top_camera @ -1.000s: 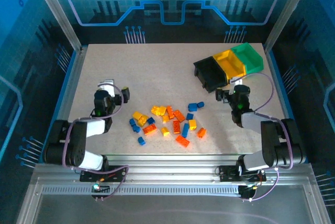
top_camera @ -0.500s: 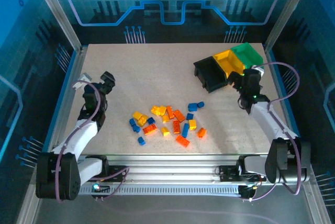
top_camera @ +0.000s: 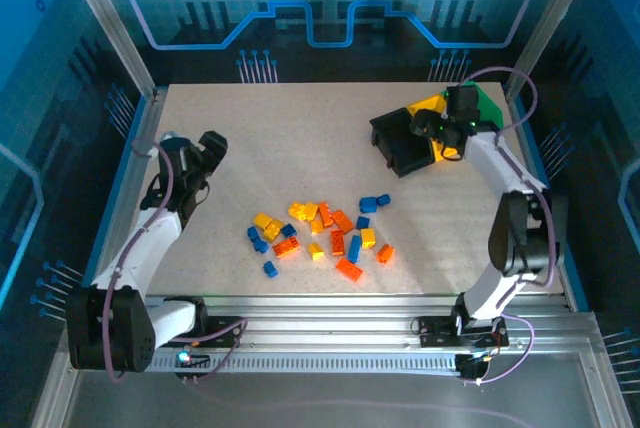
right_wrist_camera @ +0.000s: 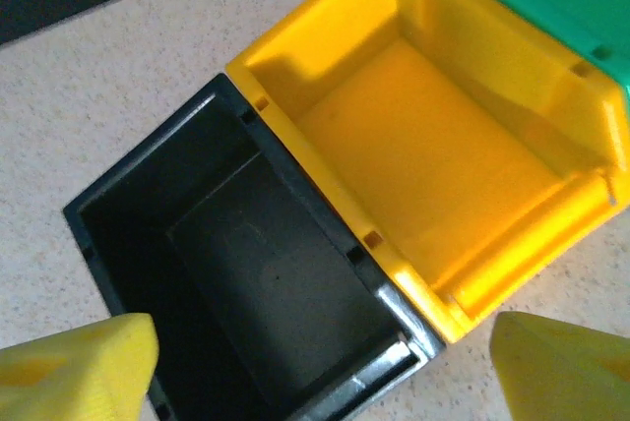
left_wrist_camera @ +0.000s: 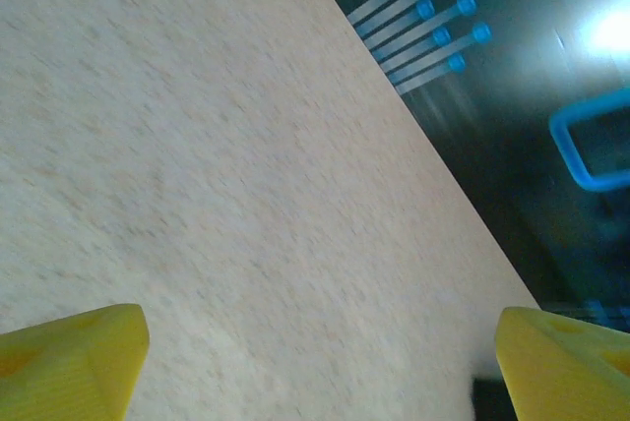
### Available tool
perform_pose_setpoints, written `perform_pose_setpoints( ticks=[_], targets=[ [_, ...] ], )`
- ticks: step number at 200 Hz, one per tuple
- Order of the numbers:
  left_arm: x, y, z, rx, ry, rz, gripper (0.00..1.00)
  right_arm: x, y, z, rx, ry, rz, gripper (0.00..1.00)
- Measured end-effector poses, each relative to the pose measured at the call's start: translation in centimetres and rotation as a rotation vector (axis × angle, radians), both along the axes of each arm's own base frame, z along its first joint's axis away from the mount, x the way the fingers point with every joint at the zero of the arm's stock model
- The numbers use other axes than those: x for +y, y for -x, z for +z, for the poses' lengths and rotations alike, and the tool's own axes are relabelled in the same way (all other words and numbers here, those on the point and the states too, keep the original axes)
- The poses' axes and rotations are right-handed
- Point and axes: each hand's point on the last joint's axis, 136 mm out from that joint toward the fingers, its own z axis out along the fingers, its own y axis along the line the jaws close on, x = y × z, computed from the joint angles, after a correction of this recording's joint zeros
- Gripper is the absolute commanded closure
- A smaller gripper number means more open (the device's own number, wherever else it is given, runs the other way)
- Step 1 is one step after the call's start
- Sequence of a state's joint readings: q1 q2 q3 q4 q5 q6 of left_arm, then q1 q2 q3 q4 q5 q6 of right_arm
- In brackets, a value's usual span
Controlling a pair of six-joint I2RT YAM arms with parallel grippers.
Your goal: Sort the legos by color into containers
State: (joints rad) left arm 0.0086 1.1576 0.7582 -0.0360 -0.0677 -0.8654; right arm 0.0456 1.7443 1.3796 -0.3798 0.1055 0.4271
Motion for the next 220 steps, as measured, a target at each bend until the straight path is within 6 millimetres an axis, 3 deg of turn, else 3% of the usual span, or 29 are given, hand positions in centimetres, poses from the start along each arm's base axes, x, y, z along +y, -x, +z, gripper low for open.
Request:
perform_pose_setpoints(
  ticks=[28, 56, 94, 153, 183, 220],
  targets=[
    [-3.9, 1.1, -1.3, 0.069, 0.045, -0.139, 0.07, 0.4, -2.6, -2.8, 0.087, 0.019, 0.023, 0.24],
    [-5.9, 2.4, -1.1, 0.088, 0.072, -0.218, 0.06, 0.0, -3.6, -5.3, 0.172, 0.055, 0.005, 0.29],
    [-7.0, 3.5, -0.1, 0.068, 0.096, -0.269, 0.05, -0.5, -5.2, -6.1, 0.218, 0.096, -0.011, 0.42],
    [-7.9, 4.9, -1.6, 0.13, 0.121, -0.309, 0.04, 0.2, -5.5, -6.5, 0.24, 0.094, -0.004, 0.6],
    [-8.0, 5.1, -1.8, 0.142, 0.128, -0.319, 0.04, 0.8, -5.6, -6.5, 0.233, 0.108, 0.004, 0.62],
    [-8.3, 5.2, -1.8, 0.145, 0.133, -0.329, 0.03, 2.5, -5.3, -6.7, 0.234, 0.104, 0.019, 0.55]
  ],
)
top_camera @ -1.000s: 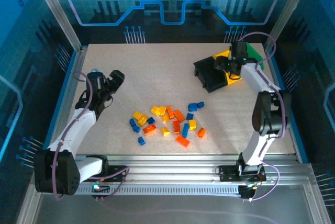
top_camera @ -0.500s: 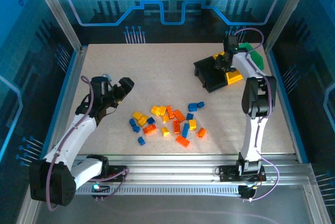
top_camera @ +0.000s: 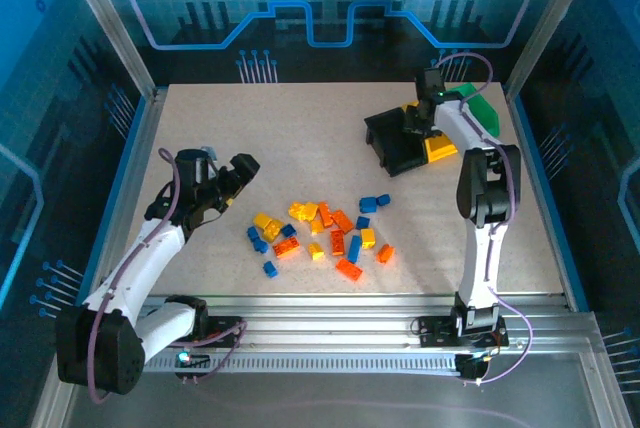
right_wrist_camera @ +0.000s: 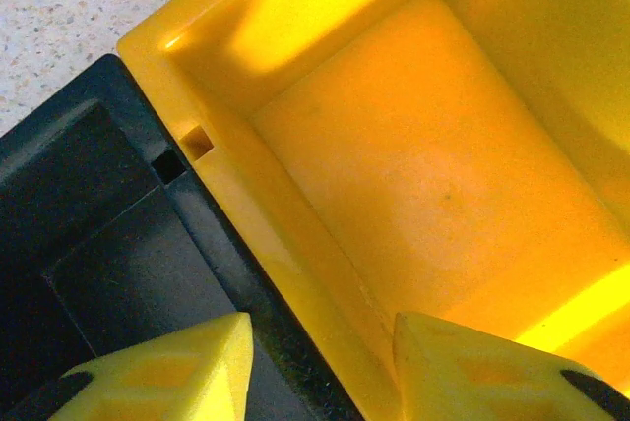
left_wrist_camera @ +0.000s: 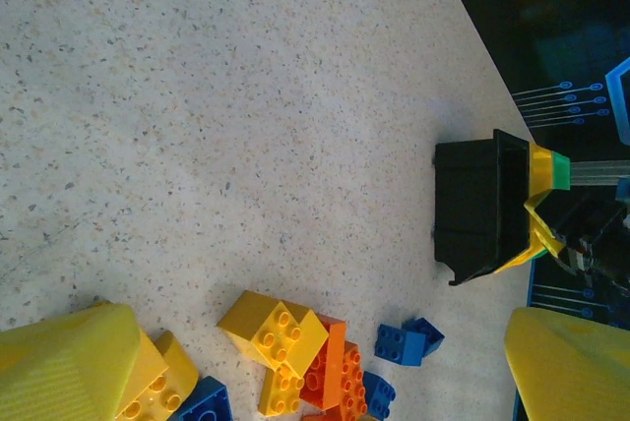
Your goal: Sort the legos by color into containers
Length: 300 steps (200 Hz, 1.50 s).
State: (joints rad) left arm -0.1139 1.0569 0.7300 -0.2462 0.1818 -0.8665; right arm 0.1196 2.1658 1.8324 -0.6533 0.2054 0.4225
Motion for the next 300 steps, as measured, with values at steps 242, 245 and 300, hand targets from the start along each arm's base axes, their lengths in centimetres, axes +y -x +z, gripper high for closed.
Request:
perform_pose_setpoints(
  ticks=[242, 245, 300],
  targets=[
    [-0.7, 0.4, -0.2, 0.027, 0.042, -0.018, 0.01, 7.2, 1.2, -1.4, 0.087, -0.005, 0.089, 1.0],
    [-0.7, 0.4, -0.2, 0.027, 0.044, -0.019, 0.01, 7.9, 1.2, -1.4, 0.087, -0.006, 0.097, 1.0],
    [-0.8, 0.7, 0.7, 0.001, 0.051, -0.028, 0.01, 20.3, 1.8, -1.5, 0.07, 0.0, 0.226, 1.0]
  ],
)
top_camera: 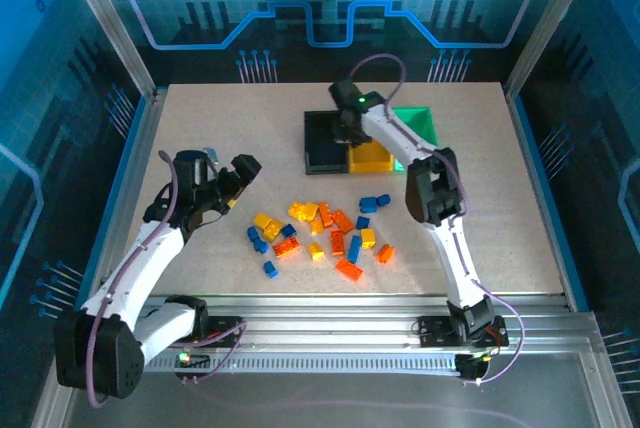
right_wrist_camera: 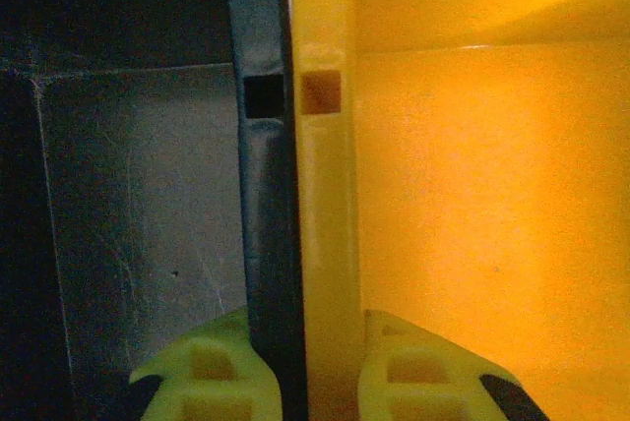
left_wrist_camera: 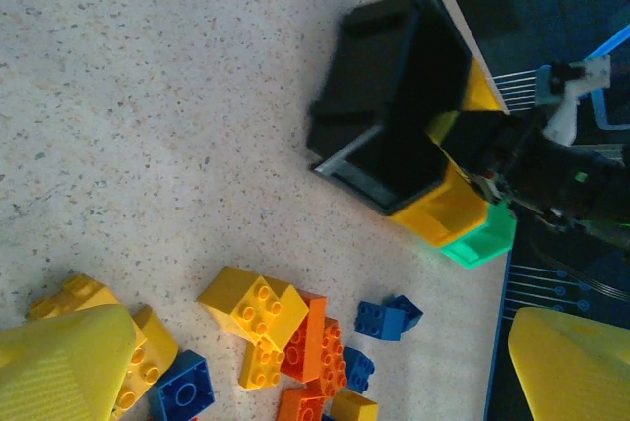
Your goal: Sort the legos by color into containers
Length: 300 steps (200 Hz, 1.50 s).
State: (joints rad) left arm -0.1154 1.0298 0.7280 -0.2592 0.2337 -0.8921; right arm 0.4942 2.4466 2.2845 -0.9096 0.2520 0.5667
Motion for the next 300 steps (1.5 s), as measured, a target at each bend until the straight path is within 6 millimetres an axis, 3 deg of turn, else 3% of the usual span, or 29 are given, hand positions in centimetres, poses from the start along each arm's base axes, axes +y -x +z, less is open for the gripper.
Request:
perform_pose_setpoints(
  ticks=[20, 45, 124, 223, 270, 300],
  targets=[
    [0.0, 0.3, 0.4, -0.01, 0.001, 0.0, 0.01, 3.0, 0.7, 0.0, -0.001, -0.009, 0.009, 1.0],
    [0.1, 0.7, 0.8, -0.014, 0.002, 0.0, 0.01, 4.6, 1.9, 0.0, 0.011, -0.016, -0.02, 1.0],
    [0.1, 1.4, 0.6, -0.003, 0.002, -0.004, 0.01, 7.1, 5.0, -0.4, 0.042, -0.01, -0.08, 1.0],
    [0.1, 1.8, 0.3, 0.014, 0.001, -0.008, 0.01, 9.3, 6.8, -0.5, 0.037, 0.009, -0.034, 1.0],
    [0.1, 1.8, 0.2, 0.015, 0.001, -0.008, 0.01, 9.5, 6.8, -0.5, 0.031, 0.011, -0.012, 0.68],
    [0.1, 1.8, 0.2, 0.015, 0.001, -0.009, 0.01, 9.8, 7.2, -1.0, 0.038, 0.026, 0.015, 0.54]
  ],
)
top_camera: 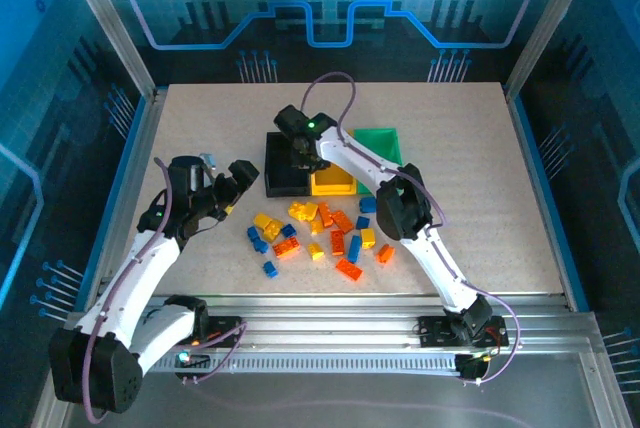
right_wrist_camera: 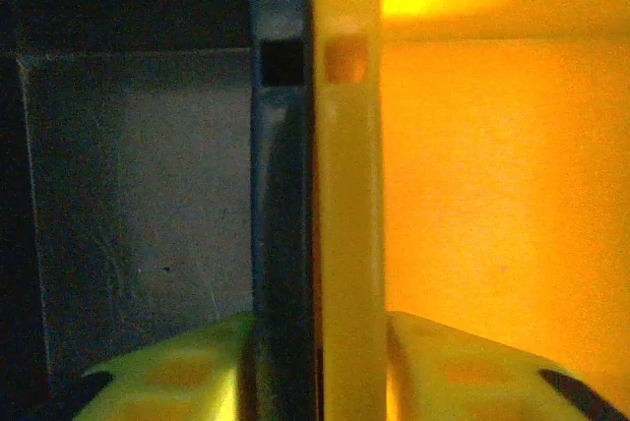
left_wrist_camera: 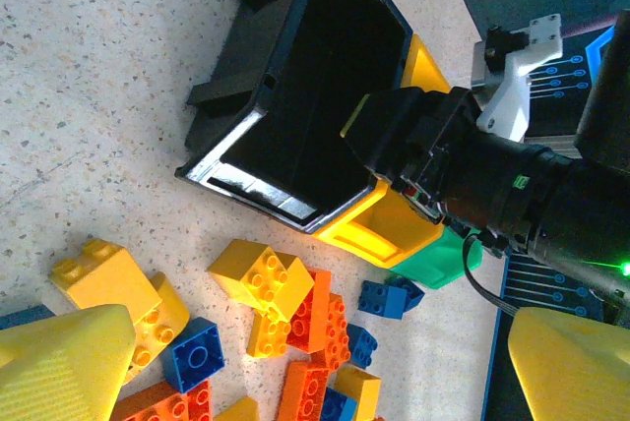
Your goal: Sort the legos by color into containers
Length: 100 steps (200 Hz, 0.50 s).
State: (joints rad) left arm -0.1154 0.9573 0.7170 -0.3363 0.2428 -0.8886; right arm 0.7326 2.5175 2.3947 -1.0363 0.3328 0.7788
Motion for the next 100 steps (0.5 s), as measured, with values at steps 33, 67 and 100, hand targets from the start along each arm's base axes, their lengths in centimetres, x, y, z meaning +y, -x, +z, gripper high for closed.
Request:
perform_pose_setpoints(
  ticks=[33, 67, 100],
  targets=[
    [0.0, 0.0, 0.0, 0.0, 0.001, -0.002, 0.01, 0.5, 0.4, -0.5, 0.011, 0.008, 0.029, 0.38],
    [0.0, 0.1, 0.0, 0.003, 0.001, -0.002, 0.01, 0.9, -0.3, 0.4, -0.022, -0.009, 0.049, 0.3],
    [0.0, 0.1, 0.0, 0.003, 0.001, -0.002, 0.01, 0.9, -0.4, 2.6, -0.06, -0.026, 0.062, 0.27]
  ],
)
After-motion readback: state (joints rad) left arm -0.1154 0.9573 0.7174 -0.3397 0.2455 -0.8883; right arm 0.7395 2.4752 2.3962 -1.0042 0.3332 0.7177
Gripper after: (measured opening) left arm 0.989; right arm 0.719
